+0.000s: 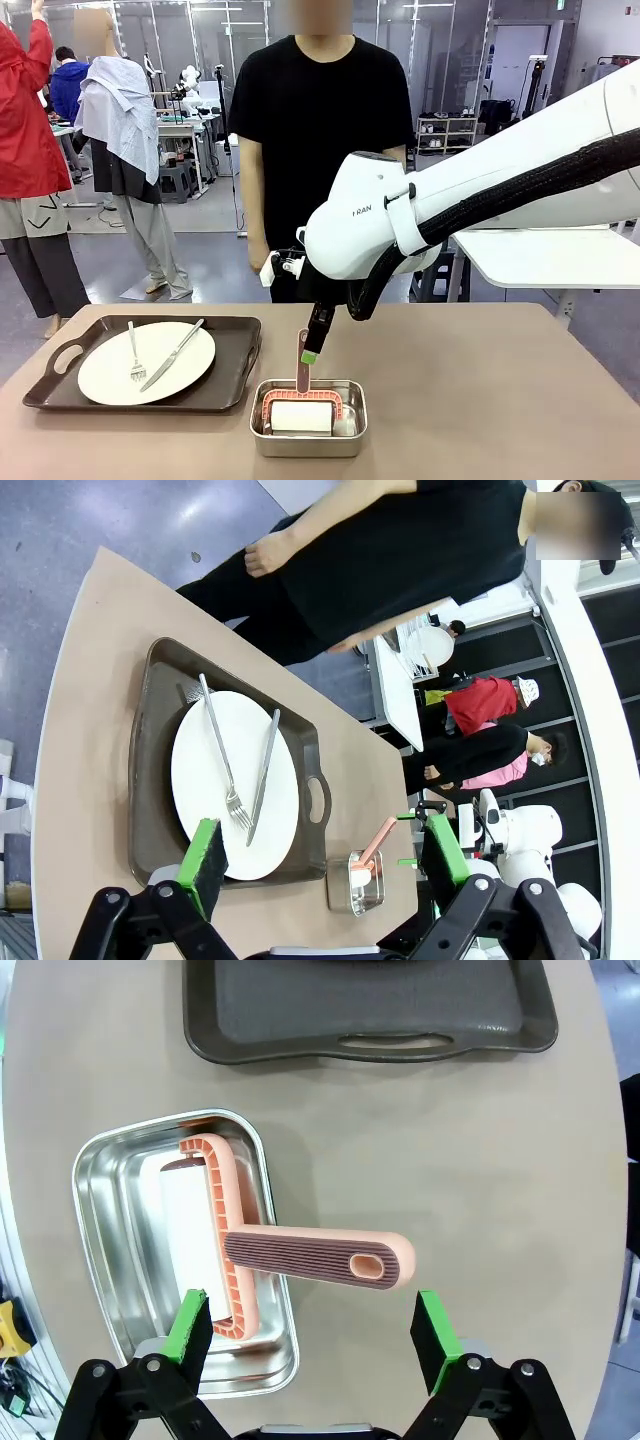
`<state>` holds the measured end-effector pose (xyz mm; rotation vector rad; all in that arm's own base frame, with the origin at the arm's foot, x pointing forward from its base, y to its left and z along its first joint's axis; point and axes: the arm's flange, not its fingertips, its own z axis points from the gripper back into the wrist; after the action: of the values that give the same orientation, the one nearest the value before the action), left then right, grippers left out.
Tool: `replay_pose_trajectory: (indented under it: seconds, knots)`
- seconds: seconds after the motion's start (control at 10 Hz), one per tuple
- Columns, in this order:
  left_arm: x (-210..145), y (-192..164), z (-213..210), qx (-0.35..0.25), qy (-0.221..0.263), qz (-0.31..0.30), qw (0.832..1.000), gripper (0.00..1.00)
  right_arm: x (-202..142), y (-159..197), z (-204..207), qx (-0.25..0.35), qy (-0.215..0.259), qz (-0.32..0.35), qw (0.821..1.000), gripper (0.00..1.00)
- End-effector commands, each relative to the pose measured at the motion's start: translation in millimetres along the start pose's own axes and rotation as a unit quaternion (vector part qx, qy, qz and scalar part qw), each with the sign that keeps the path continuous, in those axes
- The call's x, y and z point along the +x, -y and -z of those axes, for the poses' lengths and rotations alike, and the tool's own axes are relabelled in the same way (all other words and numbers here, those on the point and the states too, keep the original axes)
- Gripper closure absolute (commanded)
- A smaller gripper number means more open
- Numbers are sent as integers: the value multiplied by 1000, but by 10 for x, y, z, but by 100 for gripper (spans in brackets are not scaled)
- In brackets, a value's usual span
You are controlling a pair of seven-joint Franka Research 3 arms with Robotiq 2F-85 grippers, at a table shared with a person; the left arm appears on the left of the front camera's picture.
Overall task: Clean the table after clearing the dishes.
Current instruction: When the right (or left) Handle tray is removed, use the right hand (or left hand) to clean the right (or left) side of the table with the Lint Roller.
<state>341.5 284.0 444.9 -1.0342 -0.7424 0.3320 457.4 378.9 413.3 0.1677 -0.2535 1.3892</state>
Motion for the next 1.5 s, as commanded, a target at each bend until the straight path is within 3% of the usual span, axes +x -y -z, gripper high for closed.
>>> replay_pose_trajectory:
  seconds: [0.0, 0.8, 1.0, 1.1, 1.2, 1.3, 1.4]
  knots:
    - [-4, 5, -20, -5, 2, 1, 1000, 0, 18, -5, 1, 0, 1, -1, 1000, 0]
    - [-4, 5, -20, -5, 2, 1, 1000, 0, 2, 2, 4, 0, 0, 0, 1000, 0]
    - [-4, 5, -20, -5, 2, 1, 1000, 0, -323, 366, -545, 44, 92, 90, 991, 0]
    - [-4, 5, -20, -5, 2, 1, 1000, 0, -643, 548, -848, 84, 167, 157, 970, 0]
    - [-4, 5, -20, -5, 2, 1, 1000, 0, -1001, 676, -988, 141, 235, 216, 937, 0]
    - [-4, 5, -20, -5, 2, 1, 1000, 0, -1400, 806, -1005, 208, 293, 269, 894, 0]
    - [-4, 5, -20, -5, 2, 1, 1000, 0, -1831, 872, -1038, 273, 346, 322, 838, 0]
